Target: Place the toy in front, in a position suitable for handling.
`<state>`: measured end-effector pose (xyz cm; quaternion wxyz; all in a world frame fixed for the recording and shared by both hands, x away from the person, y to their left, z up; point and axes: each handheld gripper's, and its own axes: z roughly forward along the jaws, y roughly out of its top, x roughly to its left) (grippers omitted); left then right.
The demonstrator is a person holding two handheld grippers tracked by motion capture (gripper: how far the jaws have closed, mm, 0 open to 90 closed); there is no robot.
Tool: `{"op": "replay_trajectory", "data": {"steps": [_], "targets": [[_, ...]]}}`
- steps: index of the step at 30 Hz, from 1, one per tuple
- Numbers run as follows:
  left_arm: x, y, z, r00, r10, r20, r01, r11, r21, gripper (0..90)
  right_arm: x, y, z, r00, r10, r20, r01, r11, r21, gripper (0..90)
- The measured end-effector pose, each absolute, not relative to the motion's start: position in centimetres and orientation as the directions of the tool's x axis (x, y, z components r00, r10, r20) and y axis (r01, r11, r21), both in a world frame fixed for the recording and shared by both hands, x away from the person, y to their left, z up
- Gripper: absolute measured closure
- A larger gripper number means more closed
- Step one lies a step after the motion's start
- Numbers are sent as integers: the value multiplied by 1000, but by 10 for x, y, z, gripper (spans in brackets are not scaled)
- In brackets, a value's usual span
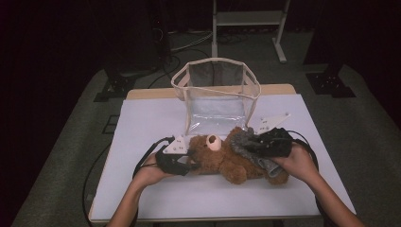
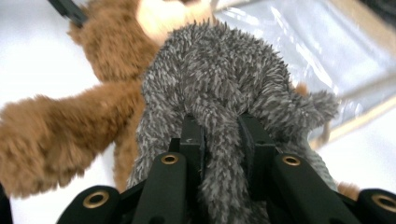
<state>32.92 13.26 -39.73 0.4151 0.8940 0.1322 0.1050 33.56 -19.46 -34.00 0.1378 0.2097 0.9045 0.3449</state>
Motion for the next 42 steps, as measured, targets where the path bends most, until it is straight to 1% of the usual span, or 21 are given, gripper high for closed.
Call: {"op": "replay_trajectory", "data": {"steps": [2,4,6,7,10,12,14,15,18,21,22,26,27,29,32,34,35,36,38,39,42], "targets": [[331,131,-398,942,327,73,150,-607,780,523,335,-188,-336,-882,460,-107,270,677,684,733],[332,128,-397,939,333,81,148,-606,782,525,334,-172,-331,-901,421,-103,239,681,692,733],[331,126,-398,938,337,86,145,-605,783,526,332,-139,-327,-931,346,-120,176,709,683,732],[331,126,-398,938,337,87,145,-605,783,526,332,-128,-325,-937,323,-132,154,720,676,732],[330,128,-397,936,340,95,140,-604,785,525,337,-102,-329,-944,292,-154,125,748,652,733],[331,131,-397,932,348,97,141,-596,790,541,343,-96,-335,-940,294,-171,132,779,614,733],[331,132,-397,933,349,87,146,-589,795,554,347,-96,-336,-940,304,-154,148,770,620,733],[332,131,-398,934,348,84,147,-588,796,554,353,-95,-332,-944,307,-124,167,766,621,734],[333,127,-398,935,342,91,140,-596,791,554,360,-81,-324,-946,297,-134,164,791,589,733],[331,126,-399,937,338,88,139,-592,794,553,369,-72,-321,-947,292,-130,166,796,581,733],[331,126,-399,938,336,89,137,-594,793,553,377,-65,-321,-947,296,-124,174,799,576,733],[329,125,-401,945,314,89,125,-601,789,552,394,-45,-327,-950,300,-79,213,815,540,732],[329,125,-401,948,306,90,120,-604,788,550,400,-36,-331,-954,293,-68,217,827,518,731],[329,127,-402,950,300,86,120,-605,787,543,406,-29,-335,-954,293,-62,225,837,499,732],[329,128,-401,951,299,82,121,-601,790,535,410,-29,-336,-952,302,-48,240,834,496,732],[329,129,-401,952,295,80,118,-597,794,527,410,-36,-334,-951,307,-42,245,826,507,732],[329,129,-399,953,292,83,113,-595,795,521,407,-47,-329,-948,316,-43,247,813,528,732],[329,129,-399,953,292,83,113,-595,795,505,407,-47,-329,-948,316,-43,247,813,528,732],[328,133,-395,947,309,91,120,-602,789,448,395,-68,-322,-946,319,-56,234,793,562,733],[329,136,-393,944,315,97,120,-604,788,434,391,-75,-320,-945,323,-52,235,780,579,733],[330,142,-390,938,333,98,128,-594,794,427,380,-87,-316,-947,319,-40,231,762,606,733]]}}
